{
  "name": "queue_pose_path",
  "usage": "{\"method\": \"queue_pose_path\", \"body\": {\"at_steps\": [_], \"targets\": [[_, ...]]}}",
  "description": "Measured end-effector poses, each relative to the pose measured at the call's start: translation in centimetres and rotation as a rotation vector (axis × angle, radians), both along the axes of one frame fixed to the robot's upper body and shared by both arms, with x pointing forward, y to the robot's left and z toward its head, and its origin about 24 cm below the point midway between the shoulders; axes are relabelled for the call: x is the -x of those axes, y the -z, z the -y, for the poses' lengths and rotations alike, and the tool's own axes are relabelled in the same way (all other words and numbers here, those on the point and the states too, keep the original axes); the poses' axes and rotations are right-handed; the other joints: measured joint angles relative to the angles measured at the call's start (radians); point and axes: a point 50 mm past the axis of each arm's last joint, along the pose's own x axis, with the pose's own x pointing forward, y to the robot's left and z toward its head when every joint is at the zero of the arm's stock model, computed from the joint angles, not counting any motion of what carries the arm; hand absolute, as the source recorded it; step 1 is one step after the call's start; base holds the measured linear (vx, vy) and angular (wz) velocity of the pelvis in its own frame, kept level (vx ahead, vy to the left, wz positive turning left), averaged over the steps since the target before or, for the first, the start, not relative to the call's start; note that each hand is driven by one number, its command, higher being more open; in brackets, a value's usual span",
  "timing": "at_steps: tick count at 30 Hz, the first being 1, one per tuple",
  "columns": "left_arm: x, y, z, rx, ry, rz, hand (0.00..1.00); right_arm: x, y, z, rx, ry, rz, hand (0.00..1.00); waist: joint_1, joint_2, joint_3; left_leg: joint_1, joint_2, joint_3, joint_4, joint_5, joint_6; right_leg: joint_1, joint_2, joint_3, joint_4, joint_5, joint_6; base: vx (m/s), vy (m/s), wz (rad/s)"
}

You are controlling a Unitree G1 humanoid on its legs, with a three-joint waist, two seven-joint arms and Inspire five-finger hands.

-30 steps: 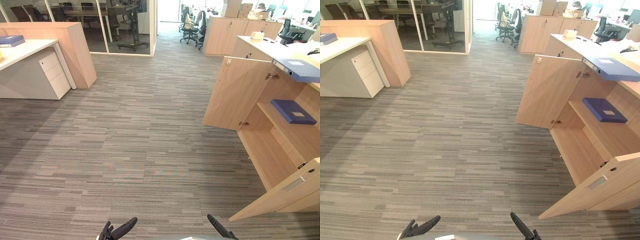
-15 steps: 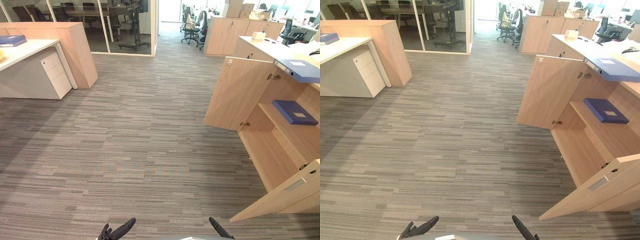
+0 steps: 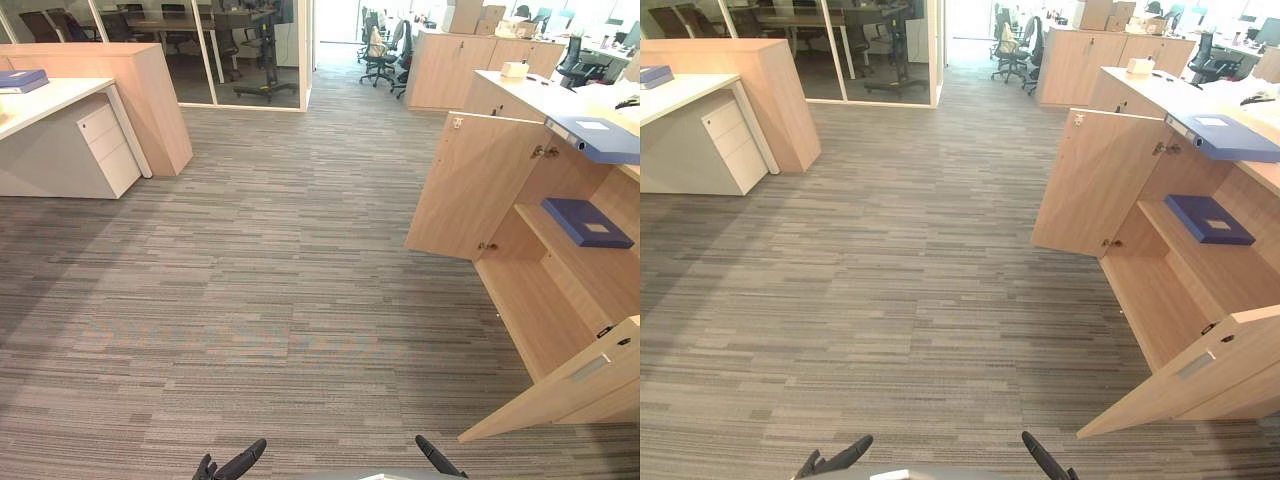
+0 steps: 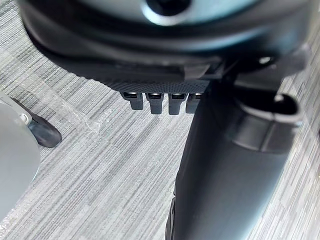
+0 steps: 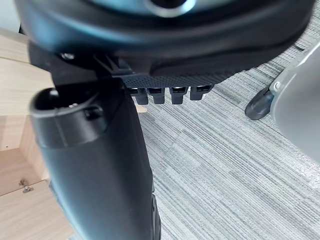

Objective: Walk over to the cabinet, pick up the folder, carry it to the office cabinet, place the folder inside the office cabinet, then close the office cabinet door

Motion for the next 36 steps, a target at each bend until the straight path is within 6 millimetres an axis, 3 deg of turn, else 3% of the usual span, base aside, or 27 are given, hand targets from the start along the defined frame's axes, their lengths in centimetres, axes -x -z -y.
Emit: {"method": "queue_pose_path", "body": {"at_steps": [29,32,33,34,36], "targets": [[-0.5,-0.1,0.0,-0.034,-0.014,-0.010,1.00,-1.2,-0.3,-0.1,0.029,-0.088,0.019,1.00,0.000,0.005,0.016,-0.024,0.004,0.000,0.007,-0.011,-0.010,-0.011,0.001,-0.010,0.005,-0.011,-0.004,0.00,-0.002,0.01],[-1.2,-0.4,-0.2,-0.045,-0.015,0.021,1.00,-1.6,-0.4,-0.2,0.035,-0.114,0.030,1.00,0.001,0.001,0.045,-0.074,0.006,-0.021,0.134,-0.084,-0.018,-0.031,0.001,-0.039,0.089,-0.066,-0.011,-0.04,-0.018,0.26],[-1.8,-0.6,-0.1,-0.049,-0.019,0.049,1.00,-1.9,-0.5,0.0,0.045,-0.137,0.038,1.00,0.001,0.008,0.062,-0.133,0.017,-0.022,0.273,-0.150,-0.032,-0.051,0.010,-0.052,0.152,-0.104,-0.016,-0.03,-0.012,0.26],[-2.0,-0.7,0.0,-0.049,-0.021,0.060,1.00,-2.1,-0.6,0.1,0.050,-0.143,0.042,1.00,0.002,0.012,0.076,-0.147,0.023,-0.017,0.326,-0.170,-0.042,-0.050,0.013,-0.055,0.170,-0.118,-0.018,-0.02,-0.010,0.35],[-2.7,-1.0,0.0,-0.041,-0.063,0.101,1.00,-2.6,-0.7,0.3,0.067,-0.177,0.049,1.00,0.002,0.020,0.109,-0.289,0.050,0.055,0.635,-0.186,-0.076,-0.034,0.018,-0.070,0.193,-0.160,-0.037,-0.01,-0.006,0.25]]}}
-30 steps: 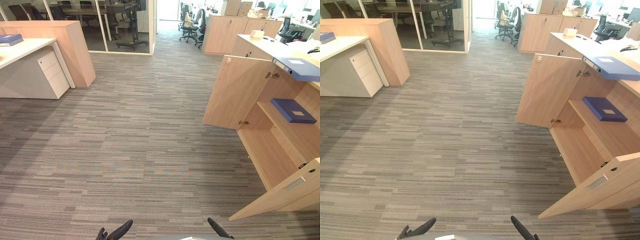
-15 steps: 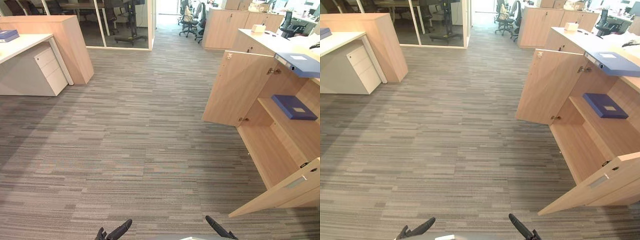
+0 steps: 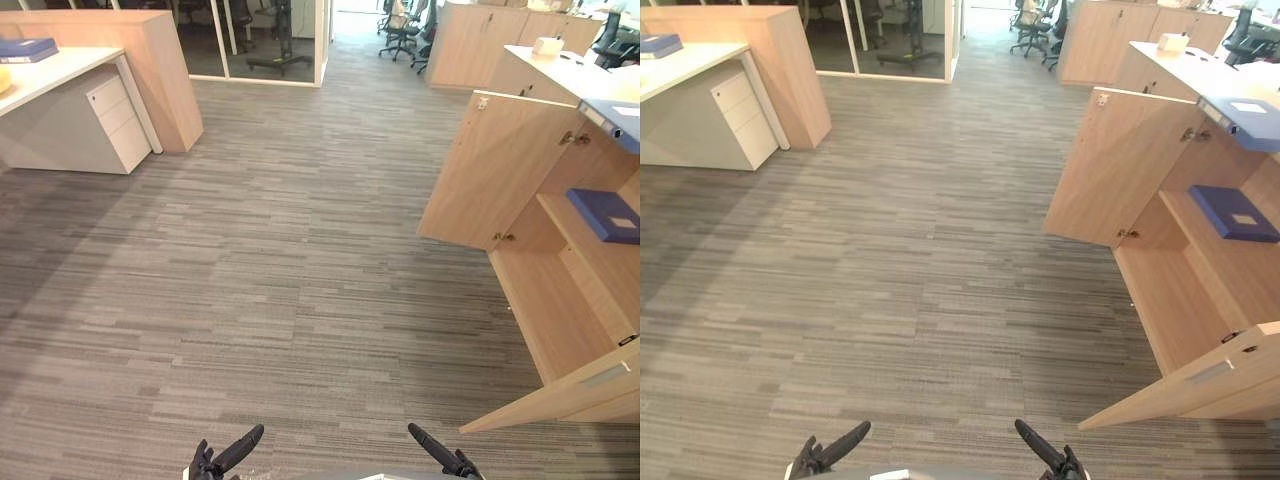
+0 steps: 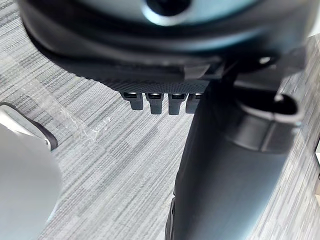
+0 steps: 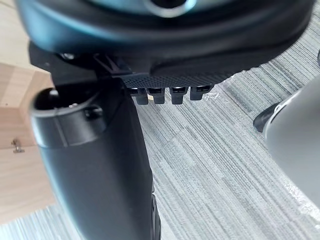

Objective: Walk over to the cabinet, pick up the folder, carry it to the office cabinet, place the folder inside the office cabinet, then close the office cabinet door

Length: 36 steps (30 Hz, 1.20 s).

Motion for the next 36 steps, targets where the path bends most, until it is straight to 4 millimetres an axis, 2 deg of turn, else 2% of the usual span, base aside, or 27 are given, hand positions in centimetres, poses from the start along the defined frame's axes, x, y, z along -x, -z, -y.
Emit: {"method": "queue_pose_path", "body": {"at_steps": [1,3,5,7,8,9,10,11,12,15,16,17,18,19,20,21,22,24,26,27,28,29,30,31,32,33,36], "targets": [[-0.1,-0.1,0.1,0.003,-0.023,0.016,1.00,-0.2,-0.1,0.1,0.005,-0.006,0.004,1.00,0.003,0.002,0.011,-0.042,0.010,0.019,0.085,0.007,-0.012,0.009,0.001,0.000,0.001,-0.002,-0.004,0.07,0.017,-0.01],[-0.4,-0.3,0.3,0.007,-0.045,0.043,1.00,-0.7,-0.2,0.5,0.018,-0.016,0.004,1.00,0.021,0.010,0.021,-0.129,0.055,0.063,0.147,-0.045,-0.001,0.031,-0.010,0.024,0.008,-0.021,0.001,0.16,0.066,-0.22],[-0.3,-0.4,0.1,0.000,-0.045,0.051,1.00,-1.6,-0.3,0.2,0.019,-0.038,0.018,1.00,0.023,0.006,0.022,-0.176,0.078,0.065,0.072,-0.045,0.001,0.043,-0.039,0.050,0.004,-0.036,0.021,0.23,0.155,-0.40],[-0.6,-0.5,0.2,-0.003,-0.030,0.064,1.00,-2.3,-0.4,-0.2,0.017,-0.066,0.028,1.00,0.024,0.002,0.023,-0.209,0.094,0.062,-0.037,-0.015,0.002,0.068,-0.081,0.073,-0.007,-0.054,0.050,0.35,0.264,-0.36],[-0.7,-0.6,0.2,-0.002,-0.017,0.074,1.00,-2.6,-0.4,-0.4,0.020,-0.090,0.030,1.00,0.025,0.002,0.024,-0.221,0.105,0.061,-0.116,0.021,0.002,0.095,-0.111,0.082,-0.021,-0.066,0.075,0.40,0.323,-0.27],[-0.8,-0.6,0.2,-0.003,-0.011,0.077,1.00,-2.6,-0.4,-0.7,0.016,-0.102,0.028,1.00,0.026,0.001,0.024,-0.223,0.114,0.077,-0.154,0.107,-0.007,0.131,-0.143,0.087,-0.041,-0.078,0.093,0.35,0.295,-0.27],[-0.8,-0.6,0.3,-0.004,-0.006,0.074,1.00,-2.7,-0.4,-0.8,0.014,-0.109,0.027,1.00,0.027,0.004,0.021,-0.209,0.115,0.099,-0.156,0.164,-0.003,0.143,-0.156,0.091,-0.047,-0.082,0.096,0.46,0.411,-0.26],[-1.0,-0.7,-0.1,-0.016,0.010,0.074,1.00,-2.9,-0.4,-1.4,-0.004,-0.111,0.029,1.00,0.028,-0.008,0.010,-0.207,0.096,0.133,-0.137,0.132,0.022,0.142,-0.185,0.106,-0.044,-0.067,0.083,0.58,0.500,-0.39],[-1.0,-0.7,-0.2,-0.022,0.011,0.077,1.00,-3.5,-0.4,-2.6,-0.036,-0.114,0.046,1.00,0.036,-0.014,0.002,-0.204,0.095,0.158,-0.121,0.101,0.050,0.133,-0.196,0.123,-0.044,-0.019,0.055,0.57,0.492,-0.47],[-1.3,-0.8,-0.4,-0.029,0.044,0.072,1.00,-3.5,-0.3,-3.8,-0.080,-0.147,0.046,1.00,0.055,-0.040,-0.016,-0.146,0.057,0.212,-0.131,0.068,0.093,0.129,-0.258,0.142,-0.016,0.060,0.102,0.45,0.352,-0.39],[-1.3,-0.7,-0.3,-0.028,0.055,0.070,1.00,-3.5,-0.3,-3.6,-0.081,-0.128,0.046,1.00,0.063,-0.044,-0.022,-0.089,0.022,0.236,-0.170,0.058,0.110,0.124,-0.293,0.148,0.040,0.088,0.113,0.39,0.295,-0.29],[-1.4,-0.7,-0.1,-0.026,0.072,0.068,1.00,-3.4,-0.3,-3.2,-0.078,-0.091,0.051,1.00,0.064,-0.044,-0.025,-0.042,-0.007,0.245,-0.203,0.055,0.115,0.105,-0.311,0.160,0.116,0.106,0.109,0.43,0.348,-0.28],[-1.5,-0.7,0.3,-0.028,0.119,0.067,1.00,-3.0,-0.4,-2.3,-0.067,-0.036,0.057,1.00,0.061,-0.034,-0.032,0.044,-0.054,0.247,-0.282,0.050,0.126,0.006,-0.340,0.176,0.364,0.156,0.056,0.32,0.289,-0.12],[-1.6,-0.7,0.5,-0.028,0.130,0.067,1.00,-2.9,-0.4,-2.1,-0.062,-0.024,0.057,1.00,0.059,-0.032,-0.033,0.061,-0.062,0.248,-0.301,0.049,0.131,-0.018,-0.347,0.180,0.426,0.174,0.043,0.28,0.261,0.04],[-1.9,-0.8,0.5,-0.032,0.162,0.072,1.00,-2.6,-0.4,-1.7,-0.058,-0.004,0.054,1.00,0.052,-0.038,-0.035,0.119,-0.097,0.248,-0.346,0.046,0.142,-0.110,-0.377,0.188,0.632,0.242,-0.014,0.27,0.204,0.17],[-2.0,-0.8,0.5,-0.036,0.176,0.072,1.00,-2.8,-0.6,-1.5,-0.044,0.000,0.073,1.00,0.042,-0.048,-0.041,0.171,-0.125,0.247,-0.383,0.046,0.142,-0.192,-0.406,0.162,0.789,0.245,-0.022,0.28,0.168,0.19],[-2.0,-0.8,0.5,-0.035,0.183,0.069,1.00,-3.0,-0.7,-1.4,-0.037,0.001,0.084,1.00,0.035,-0.048,-0.041,0.202,-0.133,0.240,-0.404,0.046,0.143,-0.219,-0.413,0.137,0.840,0.243,-0.022,0.28,0.093,0.21],[-1.9,-0.6,0.7,-0.027,0.203,0.060,1.00,-3.4,-0.9,-1.3,-0.026,-0.005,0.115,1.00,0.019,-0.044,-0.039,0.298,-0.129,0.206,-0.467,0.046,0.143,-0.293,-0.404,0.020,0.948,0.154,-0.025,0.26,0.014,0.22],[-2.0,-0.5,0.7,-0.023,0.205,0.053,1.00,-3.6,-1.0,-1.2,-0.020,-0.004,0.128,1.00,0.014,-0.041,-0.027,0.349,-0.106,0.187,-0.490,0.042,0.138,-0.326,-0.369,-0.067,0.929,0.052,0.000,0.25,-0.107,0.26],[-1.9,-0.4,0.8,-0.018,0.207,0.045,1.00,-4.1,-1.2,-1.2,-0.018,-0.006,0.147,1.00,0.008,-0.032,-0.008,0.382,-0.079,0.179,-0.496,0.039,0.135,-0.326,-0.340,-0.146,0.852,-0.005,0.016,0.24,-0.158,0.23],[-1.8,-0.3,0.9,-0.016,0.206,0.040,1.00,-4.3,-1.2,-1.2,-0.019,-0.007,0.151,1.00,0.004,-0.029,-0.005,0.395,-0.064,0.179,-0.500,0.037,0.131,-0.324,-0.327,-0.191,0.792,-0.024,0.020,0.22,-0.170,0.17],[-1.7,-0.3,0.9,-0.015,0.205,0.037,1.00,-4.5,-1.3,-1.3,-0.022,-0.010,0.153,1.00,0.001,-0.027,-0.001,0.417,-0.046,0.180,-0.518,0.030,0.119,-0.324,-0.318,-0.286,0.670,-0.035,0.022,0.21,-0.174,0.06],[-1.5,-0.3,0.8,-0.016,0.204,0.035,1.00,-4.6,-1.2,-1.5,-0.028,-0.012,0.152,1.00,0.003,-0.030,0.002,0.439,-0.033,0.187,-0.546,0.013,0.088,-0.324,-0.310,-0.371,0.534,-0.019,0.020,0.19,-0.175,-0.05],[-1.5,-0.3,0.6,-0.021,0.204,0.033,1.00,-4.6,-1.2,-1.7,-0.033,-0.016,0.147,1.00,0.006,-0.039,0.005,0.457,-0.037,0.195,-0.559,0.009,0.079,-0.320,-0.305,-0.406,0.461,0.028,0.014,0.19,-0.193,-0.39],[-0.9,-0.1,0.7,-0.014,0.197,0.011,1.00,-4.5,-1.1,-1.6,-0.032,-0.021,0.134,1.00,0.011,-0.039,0.006,0.492,-0.029,0.215,-0.578,-0.005,0.056,-0.295,-0.286,-0.470,0.399,0.014,-0.045,0.30,-0.247,-0.69],[-0.4,0.3,1.5,0.016,0.194,-0.014,1.00,-4.8,-1.2,-1.4,-0.019,-0.031,0.139,1.00,0.001,0.005,0.005,0.501,0.009,0.239,-0.577,-0.013,0.042,-0.291,-0.234,-0.474,0.373,0.012,-0.048,0.33,-0.253,-0.71],[-0.8,0.3,1.7,0.022,0.221,-0.014,1.00,-5.4,-1.3,-1.4,-0.015,-0.052,0.142,1.00,-0.012,0.014,0.018,0.497,0.047,0.258,-0.536,-0.013,0.038,-0.280,-0.163,-0.462,0.345,-0.029,-0.063,0.35,-0.237,-0.52]]}}
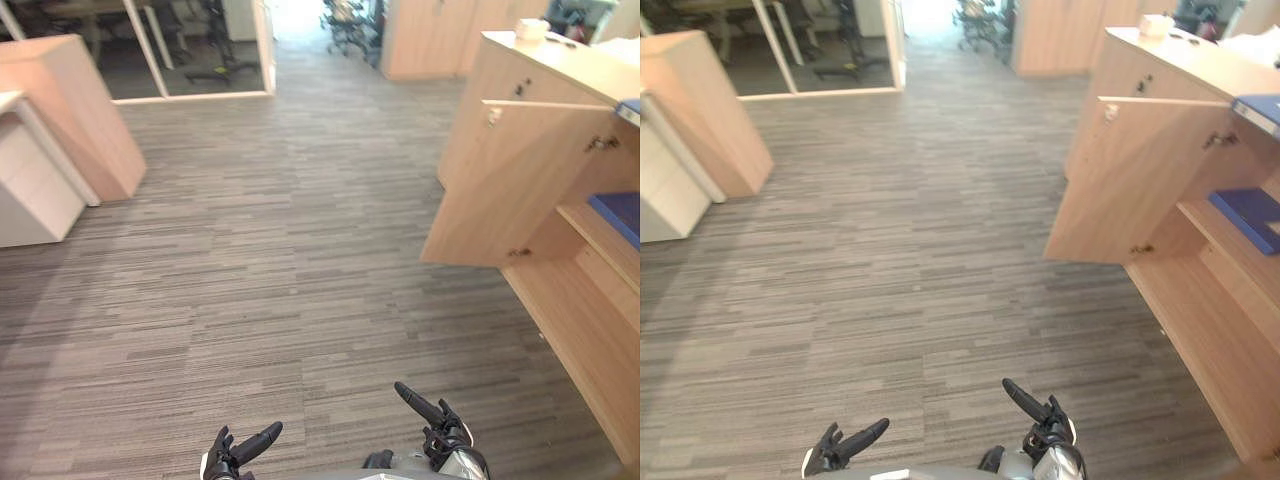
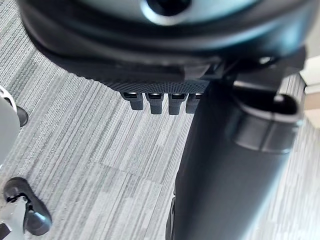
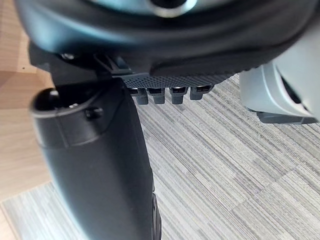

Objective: Walk over to the cabinet, pick up the folder, carry it to the office cabinet, place the folder inside the office cabinet, then close the office cabinet door

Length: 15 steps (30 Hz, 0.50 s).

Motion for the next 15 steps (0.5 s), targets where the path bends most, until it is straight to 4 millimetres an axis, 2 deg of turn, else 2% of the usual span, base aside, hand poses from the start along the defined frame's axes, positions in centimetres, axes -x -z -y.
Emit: {"method": "queue_pose_path", "body": {"at_steps": [1,3,4,5,6,8,10,11,13,14,15], "targets": [[0.0,0.0,0.0,0.000,0.005,0.000,1.00,0.1,0.1,0.0,-0.001,0.003,-0.006,1.00,-0.002,-0.003,0.001,-0.001,0.010,-0.001,0.024,-0.001,-0.002,0.011,0.011,0.001,-0.006,-0.011,0.001,0.34,-0.229,-0.23],[-0.4,-0.1,-0.1,-0.004,0.018,0.014,1.00,0.6,0.2,0.2,0.002,0.006,-0.018,1.00,-0.014,-0.004,0.000,-0.040,0.058,-0.009,0.192,-0.017,-0.028,0.066,0.059,0.002,-0.066,-0.026,0.010,0.30,-0.221,-0.18],[-0.3,-0.2,-0.4,-0.003,-0.007,0.019,1.00,0.9,0.2,0.2,0.001,0.006,-0.021,1.00,-0.020,-0.002,-0.003,-0.123,0.104,-0.029,0.411,-0.011,-0.038,0.108,0.101,0.018,-0.120,-0.024,0.010,0.33,-0.222,-0.47],[-0.2,-0.2,-0.4,0.003,-0.045,0.023,1.00,1.0,0.2,0.3,0.003,0.010,-0.019,1.00,-0.017,0.009,-0.006,-0.203,0.141,-0.065,0.607,0.033,-0.056,0.137,0.143,0.046,-0.157,-0.018,-0.001,0.40,-0.187,-1.15],[0.6,-0.1,-0.5,0.013,-0.104,0.013,1.00,0.9,0.2,0.5,0.008,0.014,-0.012,1.00,-0.002,0.030,-0.006,-0.332,0.184,-0.131,0.889,0.088,-0.082,0.174,0.212,0.109,-0.196,-0.014,-0.023,0.35,-0.075,-1.32],[0.7,-0.1,-0.8,0.019,-0.149,0.020,1.00,1.1,0.3,0.4,0.003,0.016,-0.023,1.00,0.016,0.030,0.000,-0.430,0.202,-0.167,1.062,0.083,-0.079,0.209,0.251,0.184,-0.209,-0.025,-0.043,0.38,0.051,-1.41],[0.5,-0.5,-1.8,0.005,-0.213,0.054,1.00,1.5,0.5,0.1,-0.007,0.018,-0.041,1.00,0.034,-0.003,0.021,-0.525,0.184,-0.178,1.085,0.062,-0.073,0.279,0.257,0.276,-0.244,-0.036,-0.045,0.43,0.088,-1.33],[0.3,-0.7,-2.2,-0.004,-0.223,0.073,1.00,2.0,0.7,-0.1,-0.012,0.018,-0.065,1.00,0.037,-0.021,0.017,-0.579,0.168,-0.194,1.033,0.042,-0.070,0.316,0.254,0.329,-0.278,-0.031,-0.029,0.37,0.089,-1.28],[0.2,-0.9,-2.2,-0.007,-0.226,0.084,1.00,2.2,0.9,-0.2,-0.015,0.009,-0.080,1.00,0.046,-0.032,0.010,-0.629,0.141,-0.240,0.875,0.003,-0.073,0.357,0.247,0.423,-0.318,-0.024,-0.003,0.38,0.137,-1.39],[0.1,-0.9,-2.2,-0.005,-0.226,0.084,1.00,2.0,0.8,-0.4,-0.013,-0.006,-0.079,1.00,0.049,-0.029,0.008,-0.643,0.118,-0.294,0.776,-0.014,-0.074,0.373,0.236,0.465,-0.328,-0.023,0.013,0.48,0.287,-1.52],[0.0,-0.8,-1.9,0.001,-0.226,0.085,1.00,1.9,0.8,-0.7,-0.015,-0.022,-0.079,1.00,0.054,-0.031,0.004,-0.645,0.068,-0.399,0.624,-0.014,-0.076,0.379,0.211,0.519,-0.330,-0.027,0.043,0.33,0.221,-1.35]]}}
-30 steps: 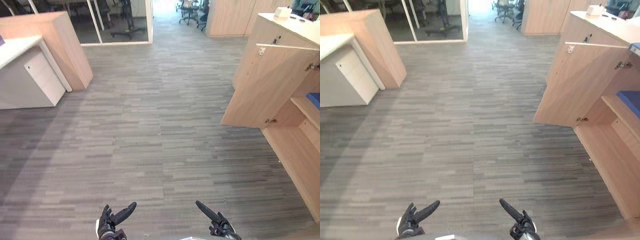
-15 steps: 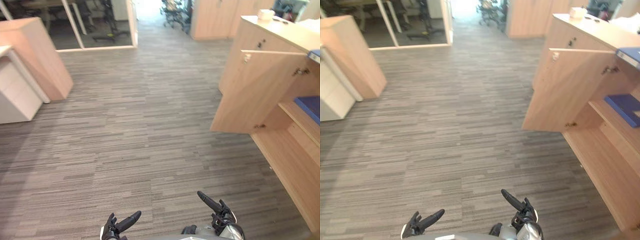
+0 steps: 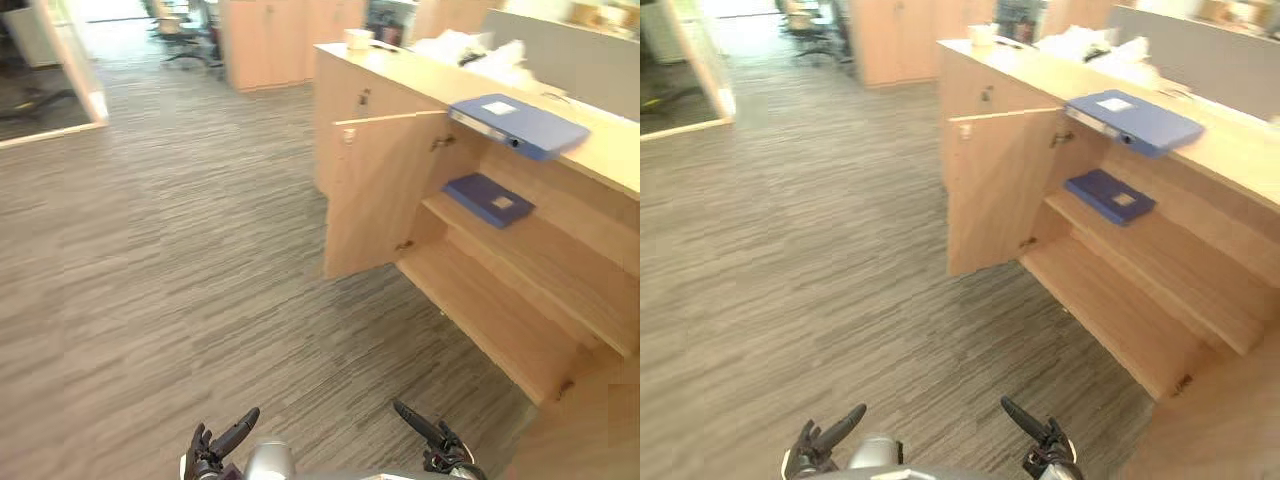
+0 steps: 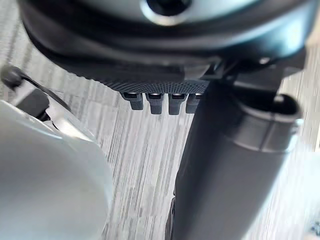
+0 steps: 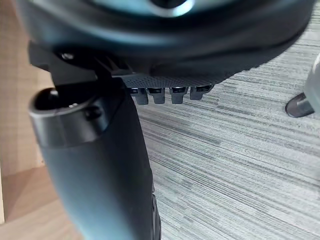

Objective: Walk over to the cabinet, pick up the folder, carry it to the office cabinet, place the folder inside the office cabinet, then close the office cabinet door

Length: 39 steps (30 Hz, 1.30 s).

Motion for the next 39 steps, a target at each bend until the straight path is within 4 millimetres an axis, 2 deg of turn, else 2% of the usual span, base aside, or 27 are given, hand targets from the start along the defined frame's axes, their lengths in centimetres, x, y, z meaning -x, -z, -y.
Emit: {"method": "queue_pose_path", "body": {"at_steps": [1,2,3,4,5,6,10,11,12,14,16,18,19,20,21,22,23,24,31,32,33,34,35,36,37,38,39], "targets": [[-0.2,0.0,0.1,0.001,0.005,0.003,1.00,0.0,0.0,-0.1,0.001,-0.010,0.000,1.00,0.006,0.000,-0.001,0.003,-0.024,-0.060,-0.074,0.003,-0.003,0.000,-0.015,0.020,0.002,-0.004,0.015,0.41,0.316,-1.38],[-0.4,0.0,0.3,0.005,0.013,0.005,1.00,-0.1,0.0,-0.3,-0.001,-0.019,0.001,1.00,0.009,0.008,-0.007,0.017,-0.070,-0.197,-0.195,0.026,-0.012,0.001,-0.040,0.035,0.007,-0.018,0.051,0.43,0.380,-1.27],[-0.1,0.2,0.8,0.018,0.018,-0.010,1.00,0.0,0.0,-0.1,0.003,-0.017,-0.003,1.00,0.012,0.033,-0.021,0.032,-0.073,-0.263,-0.268,0.140,-0.078,0.007,-0.054,0.057,0.016,-0.039,0.089,0.52,0.459,-1.13],[-0.1,0.3,0.4,0.014,0.020,-0.019,1.00,0.0,0.0,-0.3,-0.004,-0.017,-0.005,1.00,0.011,0.016,-0.023,0.036,-0.090,-0.231,-0.243,0.121,-0.065,0.014,-0.080,0.071,0.023,-0.047,0.106,0.52,0.463,-0.99],[-0.2,0.3,0.1,0.001,0.013,-0.027,1.00,0.1,0.2,-1.0,-0.023,-0.033,-0.011,1.00,0.010,0.000,-0.033,0.059,-0.099,-0.184,-0.236,0.104,-0.035,0.001,-0.116,0.089,0.043,-0.021,0.150,0.39,0.388,-0.91],[-0.2,0.3,0.1,0.001,0.012,-0.026,1.00,0.0,0.1,-1.1,-0.031,-0.051,0.000,1.00,0.011,-0.007,-0.038,0.080,-0.110,-0.133,-0.228,0.086,-0.007,-0.010,-0.148,0.089,0.068,0.004,0.161,0.37,0.384,-0.99],[0.0,0.4,0.3,0.007,0.016,-0.038,1.00,-0.8,-0.3,-1.0,-0.026,-0.059,0.038,1.00,0.029,-0.010,-0.041,0.187,-0.150,0.037,-0.238,0.058,0.049,-0.093,-0.256,0.147,0.268,0.008,0.157,0.21,0.374,-1.38],[0.0,0.5,0.4,0.011,0.016,-0.040,1.00,-0.6,-0.2,-1.0,-0.028,-0.058,0.032,1.00,0.029,-0.006,-0.043,0.228,-0.157,0.081,-0.257,0.048,0.066,-0.140,-0.280,0.142,0.366,0.019,0.136,0.05,0.301,-1.11],[-0.1,0.5,0.6,0.017,0.020,-0.037,1.00,-0.2,-0.1,-1.0,-0.030,-0.057,0.021,1.00,0.029,-0.001,-0.047,0.264,-0.160,0.120,-0.287,0.037,0.085,-0.179,-0.306,0.109,0.450,0.032,0.102,0.03,0.275,-0.98],[-0.6,0.4,0.5,0.018,0.023,-0.026,1.00,0.2,0.0,-0.9,-0.028,-0.049,0.011,1.00,0.023,-0.005,-0.049,0.302,-0.166,0.153,-0.324,0.023,0.112,-0.214,-0.346,0.025,0.514,0.036,0.068,0.01,0.163,-0.64],[-0.8,0.4,0.4,0.016,0.030,-0.022,1.00,0.3,0.0,-1.0,-0.029,-0.048,0.007,1.00,0.009,-0.013,-0.050,0.323,-0.160,0.160,-0.341,0.021,0.116,-0.209,-0.361,-0.036,0.513,0.033,0.074,-0.01,0.022,-0.34],[-0.7,0.4,0.3,0.017,0.037,-0.027,1.00,0.3,0.1,-0.8,-0.027,-0.036,0.009,1.00,-0.002,-0.013,-0.050,0.344,-0.137,0.159,-0.369,0.019,0.120,-0.204,-0.349,-0.097,0.490,-0.002,0.112,-0.01,-0.109,-0.22],[-0.7,0.4,0.3,0.017,0.036,-0.027,1.00,0.2,0.0,-0.5,-0.025,-0.018,0.013,1.00,-0.013,-0.015,-0.046,0.355,-0.115,0.148,-0.387,0.017,0.117,-0.220,-0.316,-0.137,0.450,-0.065,0.128,-0.01,-0.201,-0.12],[-0.7,0.4,0.2,0.014,0.039,-0.027,1.00,0.2,0.0,-0.5,-0.023,-0.018,0.014,1.00,-0.019,-0.018,-0.044,0.358,-0.107,0.145,-0.390,0.015,0.113,-0.230,-0.300,-0.150,0.427,-0.078,0.127,0.00,-0.287,-0.05],[-1.1,0.2,-0.2,-0.003,0.062,-0.020,1.00,0.3,0.0,-0.6,-0.023,-0.017,0.014,1.00,-0.024,-0.041,-0.030,0.367,-0.102,0.136,-0.385,0.003,0.089,-0.246,-0.269,-0.153,0.323,-0.072,0.127,0.01,-0.277,0.07],[-1.2,0.2,-0.3,-0.006,0.068,-0.017,1.00,0.4,0.0,-0.7,-0.027,-0.015,0.012,1.00,-0.028,-0.047,-0.026,0.367,-0.104,0.128,-0.379,0.000,0.081,-0.242,-0.263,-0.150,0.328,-0.056,0.122,0.07,-0.291,0.33],[-1.4,0.2,0.0,0.002,0.084,-0.019,1.00,0.9,0.1,0.4,-0.003,-0.001,-0.002,1.00,-0.039,-0.046,-0.031,0.374,-0.100,0.080,-0.371,-0.002,0.054,-0.212,-0.246,-0.191,0.310,-0.066,0.118,0.14,-0.273,0.34],[-1.6,0.2,0.4,0.007,0.102,-0.012,1.00,1.7,0.3,1.0,0.010,0.018,-0.021,1.00,-0.034,-0.035,-0.032,0.385,-0.092,0.035,-0.398,0.001,0.052,-0.204,-0.222,-0.203,0.295,-0.064,0.113,0.17,-0.252,0.27],[-2.6,0.1,1.6,0.015,0.195,0.007,1.00,3.8,0.7,1.4,0.010,0.029,-0.082,1.00,-0.061,-0.013,-0.029,0.454,-0.005,0.021,-0.476,0.003,0.018,-0.125,-0.138,-0.257,0.213,-0.057,0.082,0.15,-0.122,0.03],[-2.3,0.2,1.7,0.021,0.208,0.002,1.00,3.8,0.7,1.4,0.009,0.028,-0.080,1.00,-0.071,-0.013,-0.040,0.436,0.005,0.027,-0.430,-0.013,-0.007,-0.116,-0.121,-0.258,0.188,-0.058,0.079,0.16,-0.050,-0.10],[-2.6,0.1,1.6,0.025,0.207,0.015,1.00,3.7,0.7,1.1,0.001,0.023,-0.078,1.00,-0.080,-0.016,-0.039,0.354,0.008,0.022,-0.255,-0.036,-0.037,-0.093,-0.102,-0.258,0.147,-0.061,0.069,0.16,-0.068,-0.14],[-2.8,0.0,1.7,0.027,0.203,0.022,1.00,3.7,0.7,1.2,0.001,0.021,-0.073,1.00,-0.078,-0.010,-0.036,0.307,0.015,0.018,-0.143,-0.040,-0.044,-0.081,-0.090,-0.254,0.131,-0.058,0.063,0.16,-0.073,-0.35],[-3.0,-0.1,1.8,0.041,0.171,0.038,1.00,3.3,0.4,1.9,0.018,0.020,-0.053,1.00,-0.073,0.022,-0.019,0.224,0.044,0.013,0.079,-0.017,-0.086,-0.046,-0.055,-0.242,0.115,-0.057,0.056,0.14,-0.026,-0.62],[-2.7,0.0,1.7,0.051,0.126,0.040,1.00,3.2,0.3,2.4,0.035,0.022,-0.045,1.00,-0.072,0.050,-0.011,0.175,0.080,0.014,0.248,0.045,-0.132,-0.013,-0.020,-0.217,0.113,-0.063,0.044,0.19,0.027,-0.74],[-2.3,0.1,1.5,0.051,0.111,0.031,1.00,3.3,0.3,2.5,0.038,0.020,-0.048,1.00,-0.068,0.056,-0.013,0.158,0.091,0.020,0.303,0.093,-0.128,0.004,-0.009,-0.200,0.104,-0.067,0.038,0.24,0.058,-0.84],[-1.7,0.1,0.9,0.042,0.092,0.017,1.00,3.3,0.3,2.3,0.033,0.014,-0.050,1.00,-0.066,0.043,-0.012,0.127,0.097,0.043,0.394,0.219,-0.101,0.044,-0.010,-0.164,0.068,-0.067,0.026,0.28,0.078,-0.88],[-1.2,0.2,0.5,0.043,0.064,0.008,1.00,3.2,0.4,2.1,0.030,0.005,-0.053,1.00,-0.052,0.034,-0.011,0.082,0.096,0.070,0.462,0.206,-0.056,0.073,-0.016,-0.121,0.041,-0.064,0.021,0.26,0.073,-0.90]]}}
